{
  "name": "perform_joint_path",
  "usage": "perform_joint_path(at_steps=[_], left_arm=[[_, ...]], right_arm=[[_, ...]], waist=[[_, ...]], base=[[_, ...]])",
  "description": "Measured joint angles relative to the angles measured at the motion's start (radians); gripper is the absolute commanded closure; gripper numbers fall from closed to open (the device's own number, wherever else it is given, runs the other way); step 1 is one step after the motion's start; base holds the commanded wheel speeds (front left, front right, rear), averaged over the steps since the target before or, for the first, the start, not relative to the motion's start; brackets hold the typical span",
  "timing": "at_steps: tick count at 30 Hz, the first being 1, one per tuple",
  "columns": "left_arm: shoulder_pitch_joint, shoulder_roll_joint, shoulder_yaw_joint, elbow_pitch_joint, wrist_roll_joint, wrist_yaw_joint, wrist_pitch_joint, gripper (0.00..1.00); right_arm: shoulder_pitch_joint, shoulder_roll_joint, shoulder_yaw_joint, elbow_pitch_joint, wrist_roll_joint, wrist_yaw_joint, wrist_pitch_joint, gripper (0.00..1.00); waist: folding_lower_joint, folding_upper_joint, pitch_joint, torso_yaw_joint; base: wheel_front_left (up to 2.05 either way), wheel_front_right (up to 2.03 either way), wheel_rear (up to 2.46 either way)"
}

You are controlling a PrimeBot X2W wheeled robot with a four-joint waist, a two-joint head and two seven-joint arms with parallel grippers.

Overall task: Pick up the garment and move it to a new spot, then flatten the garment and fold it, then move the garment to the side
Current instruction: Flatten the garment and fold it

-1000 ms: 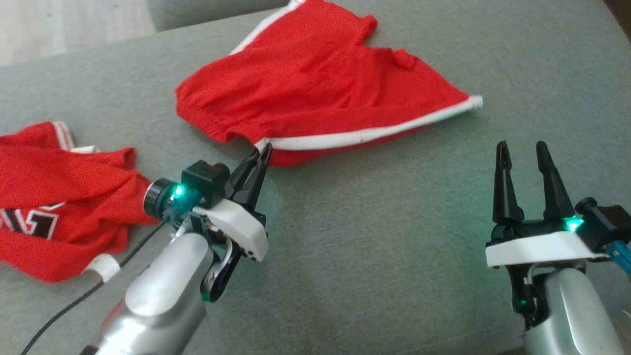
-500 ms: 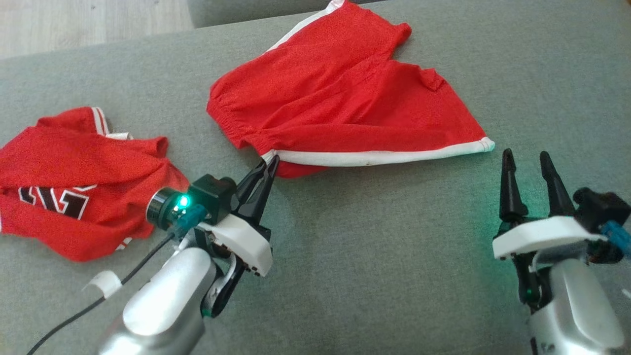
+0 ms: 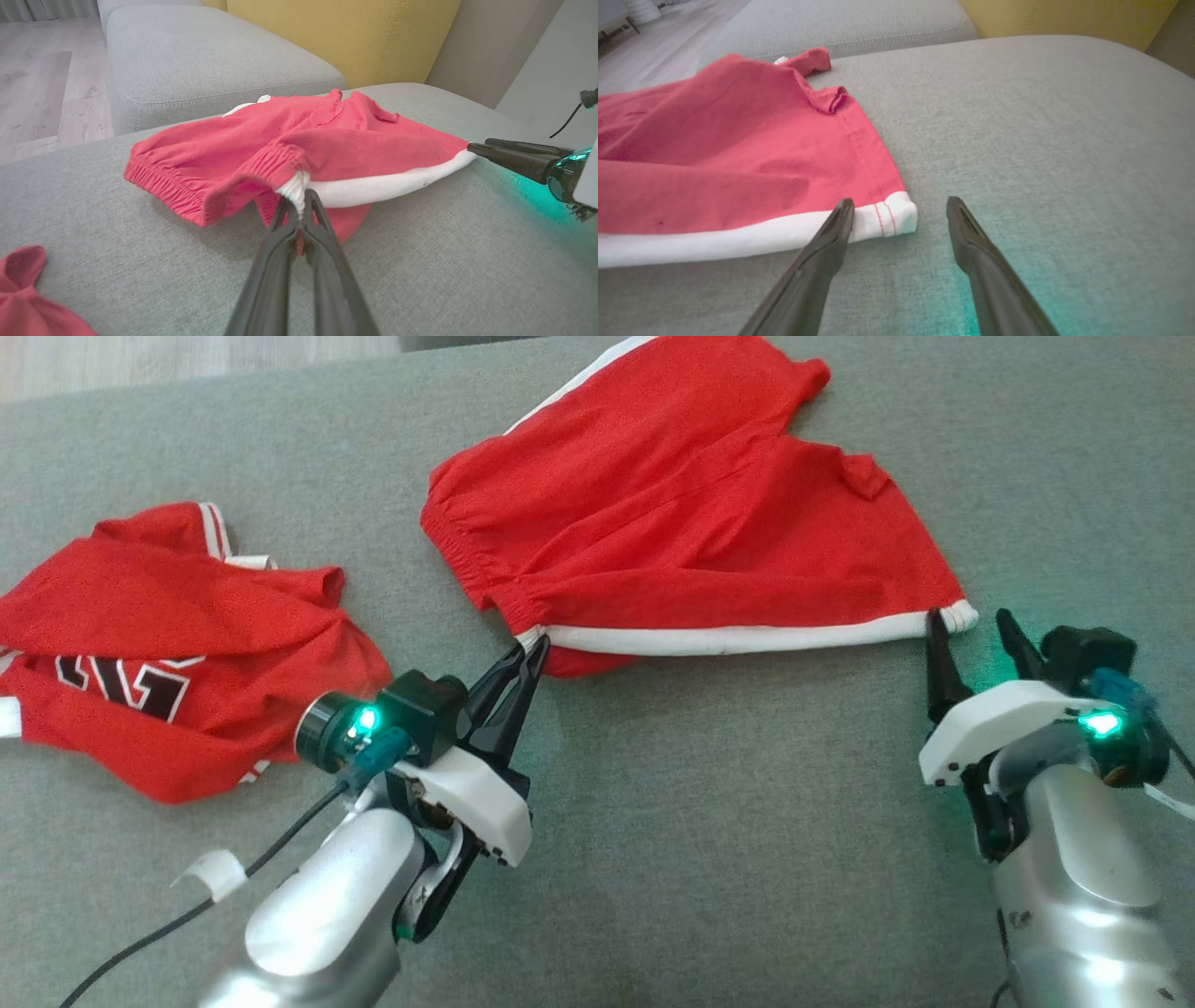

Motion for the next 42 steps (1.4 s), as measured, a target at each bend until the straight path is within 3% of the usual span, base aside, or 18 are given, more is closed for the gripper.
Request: perform_joint_path(at_steps=[11,12,14,15,22,26,31,38,42], left_arm=[[-0.017,-0.002,-0.006,0.002,0.0,0.0,0.0,1.0],[-0.017,-0.002,-0.006,0.003,0.0,0.0,0.0,1.0],[-0.018,-0.001,-0.006,0.008,0.0,0.0,0.004,1.0],[-0.018,-0.001,-0.006,0.012,0.0,0.001,0.006,1.0],[-0.017,0.009,-0.007,0.022,-0.01,0.0,0.031,1.0],[-0.017,0.039,-0.002,0.017,-0.022,-0.002,0.049,1.0],[-0.033,0.078,-0.005,-0.01,-0.023,-0.038,0.104,1.0],[-0.233,0.143,0.007,-0.035,-0.011,-0.092,0.194,1.0],[-0.354,0.145,0.023,-0.036,-0.011,-0.116,0.216,1.0]], right_arm=[[-0.048,-0.002,0.039,0.088,-0.038,0.0,-0.017,0.01],[-0.053,-0.002,0.048,0.095,-0.038,0.0,-0.018,0.28],[-0.062,-0.002,0.062,0.104,-0.038,0.0,-0.02,0.95],[-0.064,-0.002,0.067,0.109,-0.038,0.0,-0.027,1.0],[-0.066,-0.002,0.12,0.084,0.025,0.0,-0.09,1.0],[-0.074,-0.002,0.153,0.006,0.086,0.0,-0.098,1.0],[-0.106,-0.003,0.168,-0.122,0.149,0.0,-0.073,1.0],[-0.172,-0.012,0.179,-0.264,0.197,0.0,-0.02,1.0],[-0.254,-0.019,0.166,-0.323,0.201,0.0,-0.007,1.0]], waist=[[0.0,0.0,0.012,-0.004],[0.0,0.0,0.013,-0.005],[0.0,0.0,0.013,-0.008],[0.0,0.0,0.013,-0.009],[0.0,0.0,-0.018,-0.021],[0.0,0.0,-0.049,-0.03],[-0.0001,0.0,-0.092,-0.034],[-0.0001,0.0,-0.15,-0.036],[-0.0001,0.0,-0.187,-0.045]], base=[[0.0,0.0,0.0],[0.0,0.0,0.0],[0.0,0.0,0.0],[0.0,0.0,0.0],[0.0,0.0,0.0],[0.0,0.0,0.0],[0.0,0.0,0.0],[0.0,0.0,0.0],[0.0,0.0,0.0]])
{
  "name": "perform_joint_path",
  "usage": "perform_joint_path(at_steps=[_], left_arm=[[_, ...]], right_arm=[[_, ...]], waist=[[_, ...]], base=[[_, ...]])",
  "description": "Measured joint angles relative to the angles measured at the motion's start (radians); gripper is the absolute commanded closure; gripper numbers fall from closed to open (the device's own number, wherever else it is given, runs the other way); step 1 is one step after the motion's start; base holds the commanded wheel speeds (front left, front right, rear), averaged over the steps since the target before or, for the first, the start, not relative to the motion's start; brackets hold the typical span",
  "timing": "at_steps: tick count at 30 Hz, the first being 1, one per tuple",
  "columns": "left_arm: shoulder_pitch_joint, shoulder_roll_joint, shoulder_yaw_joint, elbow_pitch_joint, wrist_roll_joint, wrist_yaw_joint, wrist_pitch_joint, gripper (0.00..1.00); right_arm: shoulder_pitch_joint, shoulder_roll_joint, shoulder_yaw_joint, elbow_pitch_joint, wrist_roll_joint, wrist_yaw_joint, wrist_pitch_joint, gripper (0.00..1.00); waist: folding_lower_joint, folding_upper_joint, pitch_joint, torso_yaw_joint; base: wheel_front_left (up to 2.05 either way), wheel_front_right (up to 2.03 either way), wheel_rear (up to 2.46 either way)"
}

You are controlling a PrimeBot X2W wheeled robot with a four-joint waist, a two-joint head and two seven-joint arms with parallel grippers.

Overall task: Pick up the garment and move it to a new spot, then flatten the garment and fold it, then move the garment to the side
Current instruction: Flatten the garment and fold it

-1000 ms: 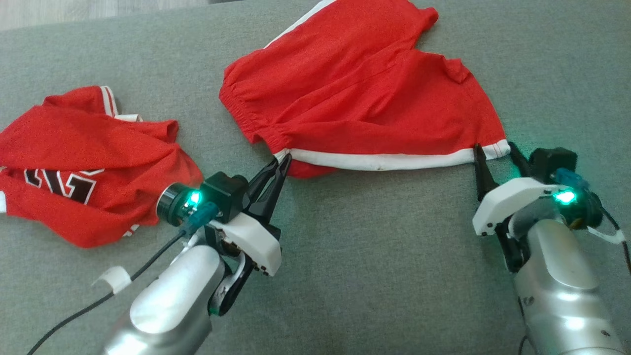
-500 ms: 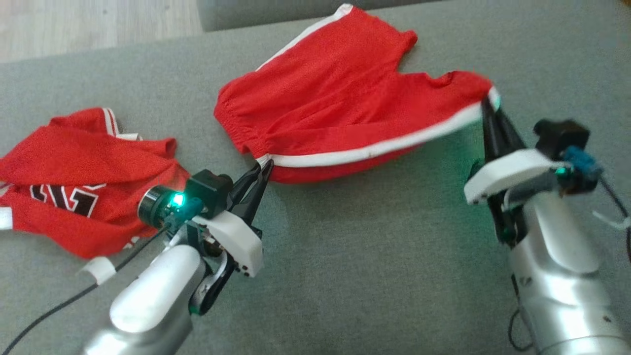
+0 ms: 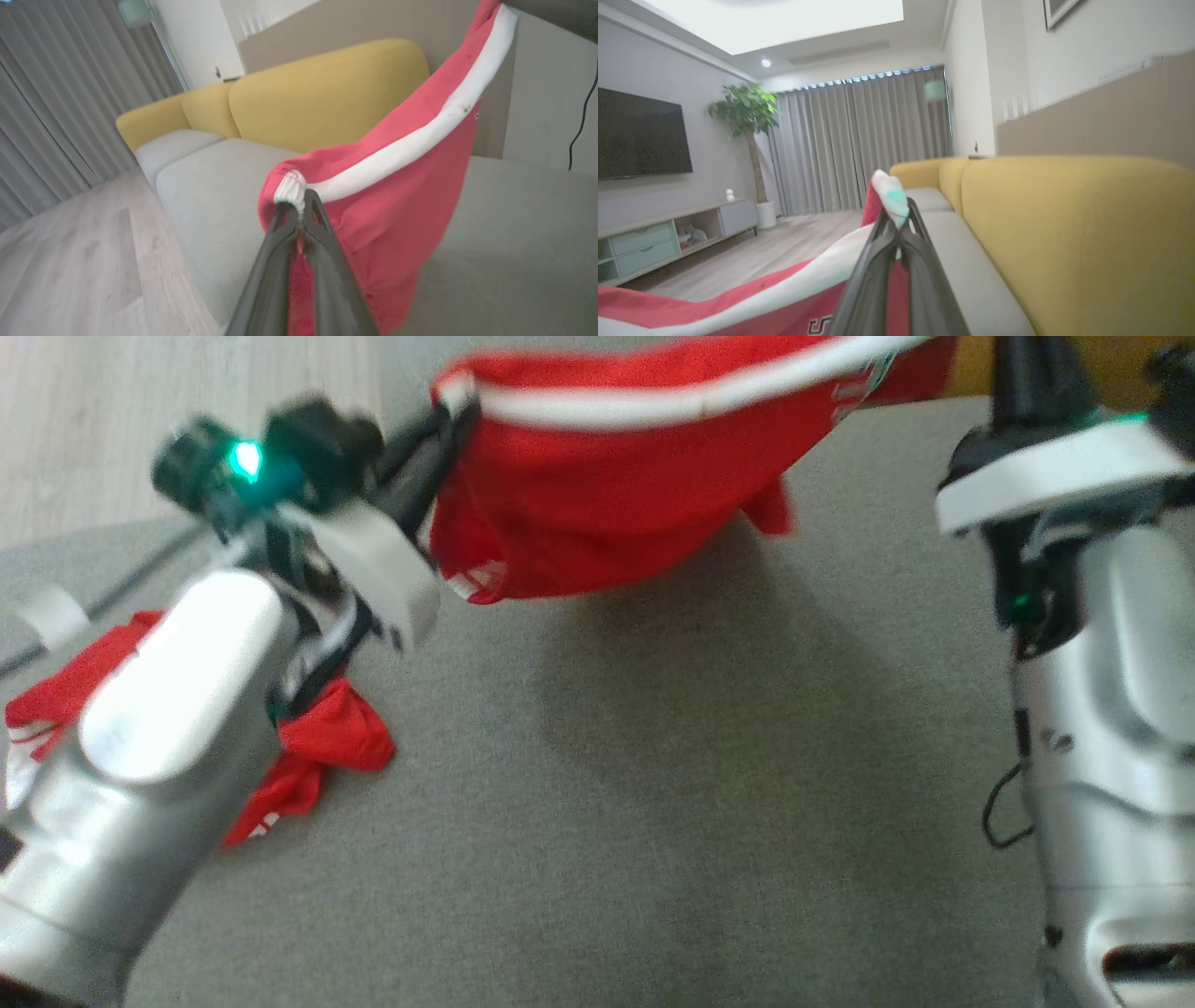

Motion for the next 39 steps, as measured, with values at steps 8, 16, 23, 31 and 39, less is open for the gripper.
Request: perform_joint_path(at_steps=[8,16,23,31,39], left_arm=[[-0.071,-0.035,0.068,-0.005,-0.061,0.011,-0.02,1.0],[0.033,-0.008,0.077,-0.186,-0.119,0.043,0.021,1.0],[0.107,0.058,0.095,-0.383,-0.185,0.091,0.132,1.0],[-0.036,0.063,0.077,-0.199,-0.135,0.018,0.157,1.0],[-0.518,-0.017,0.069,0.148,0.019,-0.045,-0.017,1.0]], right_arm=[[0.001,-0.031,-0.061,-0.109,-0.03,0.0,0.019,1.0],[0.172,-0.028,-0.105,-0.373,-0.086,0.0,0.128,1.0],[0.258,-0.004,-0.163,-0.587,-0.106,0.0,0.278,1.0],[0.087,0.004,-0.164,-0.374,-0.097,0.0,0.267,1.0],[-0.482,-0.012,-0.177,0.035,-0.108,0.0,0.06,1.0]], waist=[[-0.0001,0.0,-0.077,-0.009],[-0.0001,0.0,-0.103,-0.025],[-0.0001,0.0,-0.077,-0.039],[0.0002,0.0,0.028,-0.046],[0.0006,0.0,0.241,-0.051]], base=[[0.0,0.0,0.0],[0.0,0.0,0.0],[0.0,0.0,0.0],[0.0,0.0,0.0],[0.0,0.0,0.0]])
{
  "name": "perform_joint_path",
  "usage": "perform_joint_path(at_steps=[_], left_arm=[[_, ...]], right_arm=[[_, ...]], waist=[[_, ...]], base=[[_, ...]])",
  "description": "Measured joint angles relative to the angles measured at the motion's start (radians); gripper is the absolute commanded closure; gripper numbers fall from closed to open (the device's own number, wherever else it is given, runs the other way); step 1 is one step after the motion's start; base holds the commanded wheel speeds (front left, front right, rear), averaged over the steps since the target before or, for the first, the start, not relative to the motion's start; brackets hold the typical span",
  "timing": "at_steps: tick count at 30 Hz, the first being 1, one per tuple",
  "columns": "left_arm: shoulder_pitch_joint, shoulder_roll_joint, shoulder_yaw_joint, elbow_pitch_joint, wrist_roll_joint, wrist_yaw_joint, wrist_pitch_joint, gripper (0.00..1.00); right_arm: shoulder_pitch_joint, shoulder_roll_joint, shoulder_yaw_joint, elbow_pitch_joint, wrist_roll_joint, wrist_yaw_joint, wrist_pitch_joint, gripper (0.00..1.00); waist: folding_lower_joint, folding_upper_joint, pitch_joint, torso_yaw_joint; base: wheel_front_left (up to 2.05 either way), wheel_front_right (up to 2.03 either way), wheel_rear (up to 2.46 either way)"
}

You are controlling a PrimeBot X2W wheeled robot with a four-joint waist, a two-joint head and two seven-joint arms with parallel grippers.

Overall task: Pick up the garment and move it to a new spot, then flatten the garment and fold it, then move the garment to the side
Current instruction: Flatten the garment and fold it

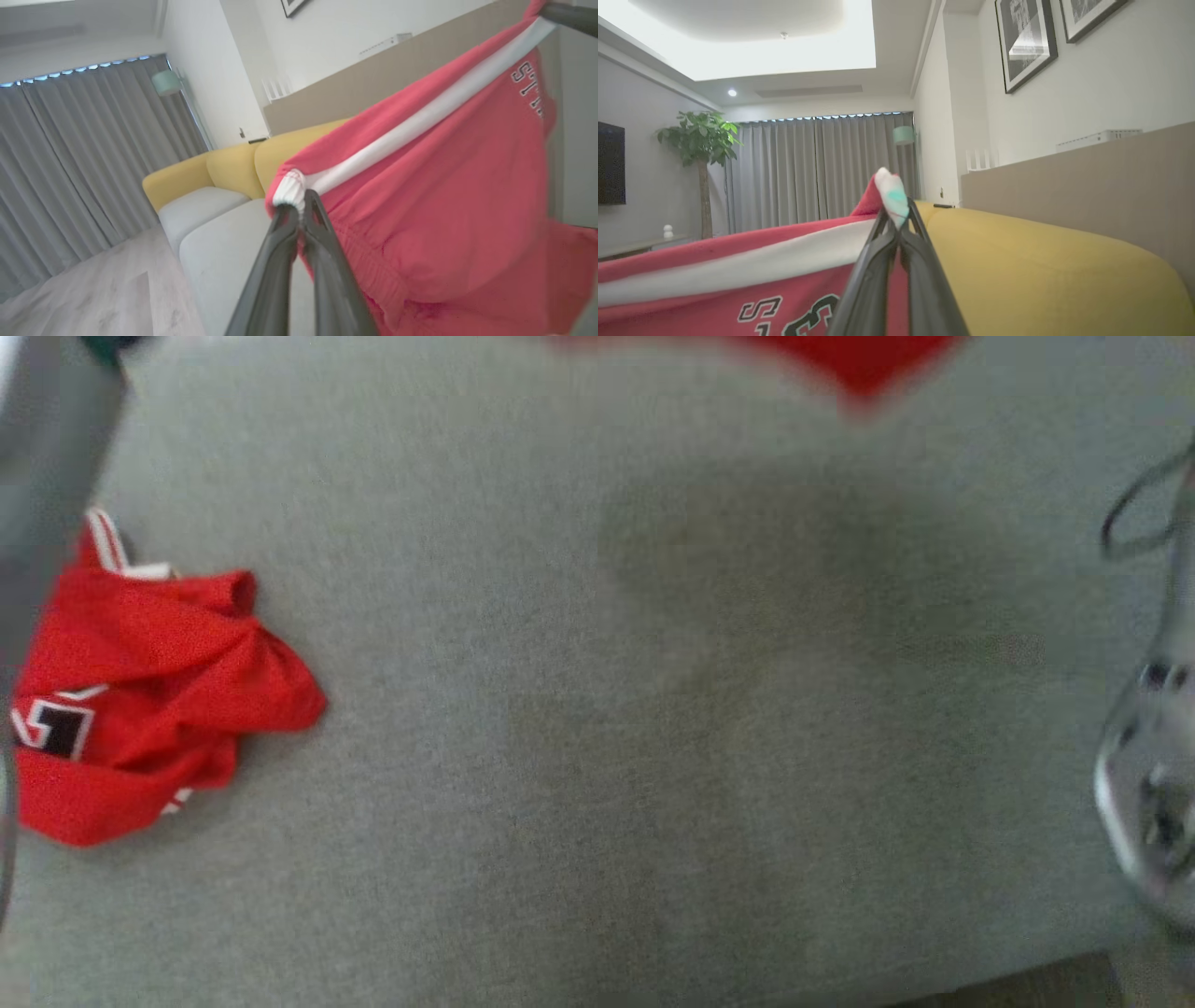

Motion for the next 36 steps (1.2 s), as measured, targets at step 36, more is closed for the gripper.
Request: perform_joint_path(at_steps=[36], left_arm=[[0.326,-0.041,-0.577,0.244,-0.262,-0.017,-0.382,1.0]], right_arm=[[0.179,-0.181,0.169,0.865,-0.046,0.004,0.061,1.0]], waist=[[-0.0009,0.0001,-0.04,0.007]], base=[[0.0,0.0,0.0]])
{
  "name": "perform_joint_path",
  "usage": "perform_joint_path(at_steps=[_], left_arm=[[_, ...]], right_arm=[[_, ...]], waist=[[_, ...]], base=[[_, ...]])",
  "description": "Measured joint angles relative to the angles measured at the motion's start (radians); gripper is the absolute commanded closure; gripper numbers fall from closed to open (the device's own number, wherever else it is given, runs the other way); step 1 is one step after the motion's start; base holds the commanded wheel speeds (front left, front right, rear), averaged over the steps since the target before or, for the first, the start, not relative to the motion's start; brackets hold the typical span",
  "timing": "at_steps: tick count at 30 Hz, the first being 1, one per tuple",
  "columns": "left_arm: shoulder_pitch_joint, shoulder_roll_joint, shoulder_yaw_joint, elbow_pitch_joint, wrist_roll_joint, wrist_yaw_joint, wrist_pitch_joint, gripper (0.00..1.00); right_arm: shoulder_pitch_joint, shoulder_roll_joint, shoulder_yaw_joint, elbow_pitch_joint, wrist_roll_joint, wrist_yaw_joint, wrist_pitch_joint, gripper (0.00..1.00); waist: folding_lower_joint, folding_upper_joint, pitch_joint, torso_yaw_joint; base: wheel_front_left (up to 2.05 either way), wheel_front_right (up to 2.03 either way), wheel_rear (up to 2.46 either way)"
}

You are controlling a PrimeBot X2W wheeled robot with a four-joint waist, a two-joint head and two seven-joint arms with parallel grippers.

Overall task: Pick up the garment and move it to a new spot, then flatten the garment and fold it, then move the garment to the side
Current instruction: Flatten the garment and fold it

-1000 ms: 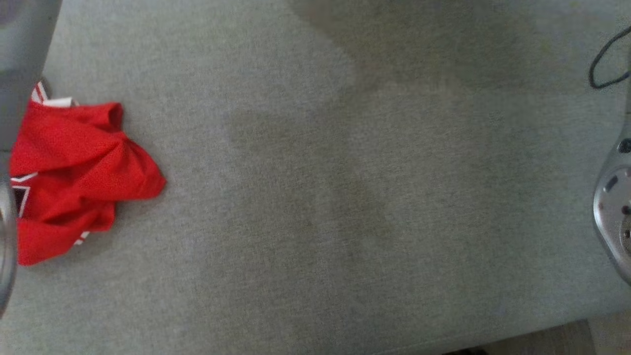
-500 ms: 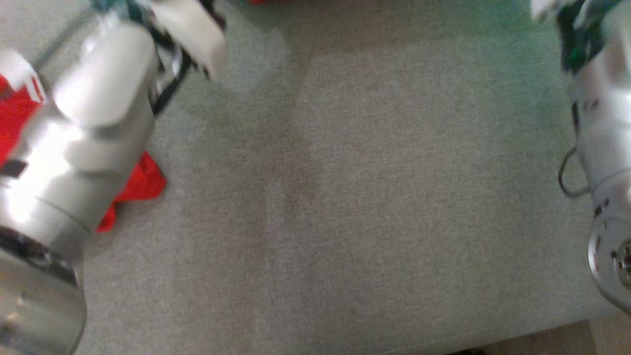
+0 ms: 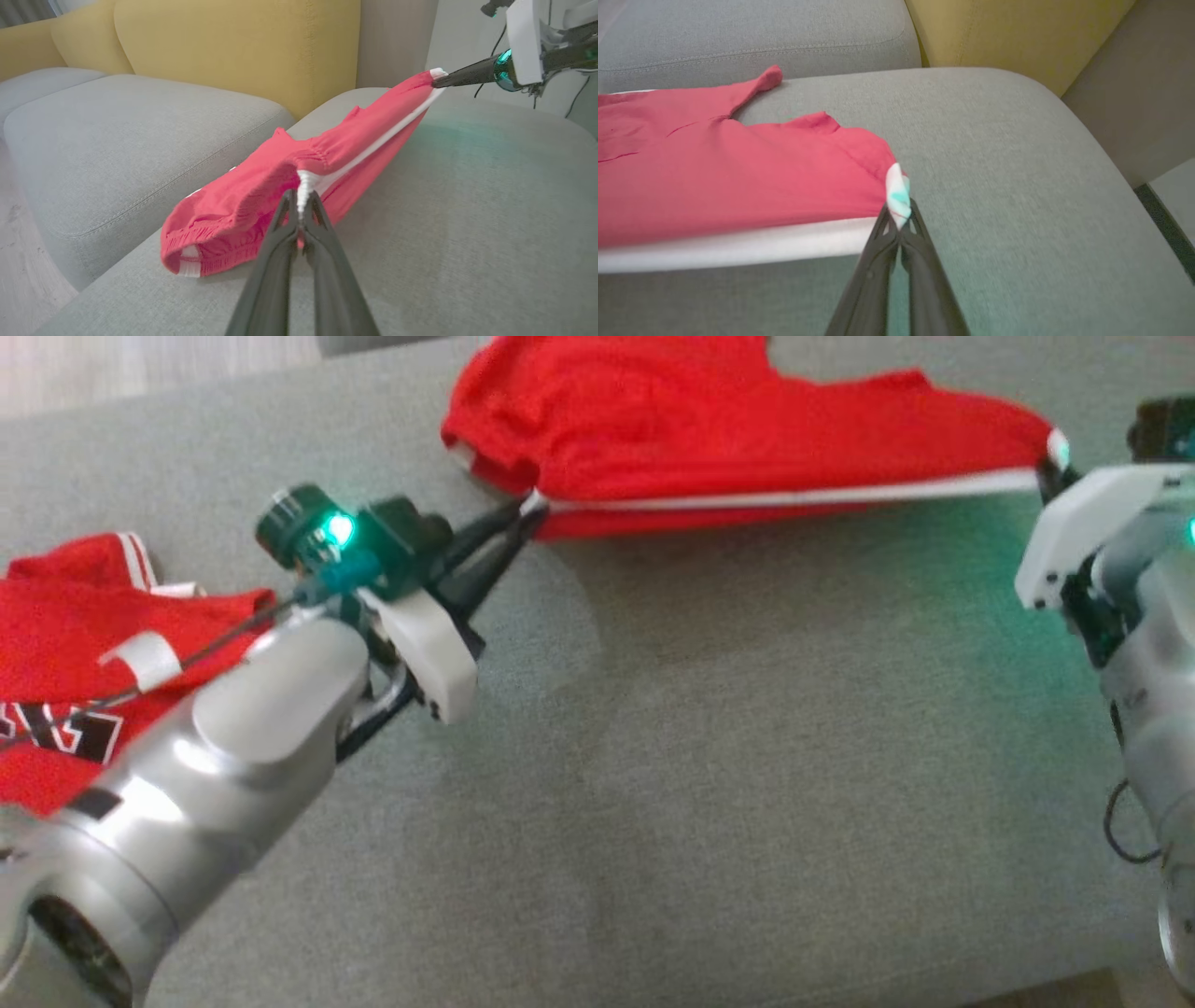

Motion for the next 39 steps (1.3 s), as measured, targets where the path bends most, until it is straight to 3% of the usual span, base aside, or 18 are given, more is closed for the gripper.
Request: perform_joint_path(at_steps=[7,23,32,39], left_arm=[[0.113,-0.001,-0.011,-0.064,-0.011,0.028,-0.008,1.0],[0.3,0.015,-0.03,-0.332,-0.05,0.181,0.058,1.0],[0.297,0.027,0.003,-0.386,-0.078,0.241,0.073,1.0],[0.226,0.012,0.045,-0.367,-0.093,0.259,0.073,1.0]], right_arm=[[0.075,-0.024,0.055,-0.018,0.087,0.002,0.029,1.0],[0.316,-0.114,0.107,-0.253,0.281,0.002,0.1,1.0],[0.34,-0.115,0.023,-0.421,0.278,0.002,0.126,1.0],[0.287,-0.066,-0.078,-0.518,0.15,0.002,0.137,1.0]], waist=[[0.0002,0.0,-0.084,-0.006],[0.0001,0.0,-0.229,-0.007],[0.0004,0.0,-0.175,0.024],[0.0006,0.0,-0.071,0.064]], base=[[0.0,0.0,0.0],[0.0,0.0,0.0],[0.0,0.0,0.0],[0.0,0.0,0.0]])
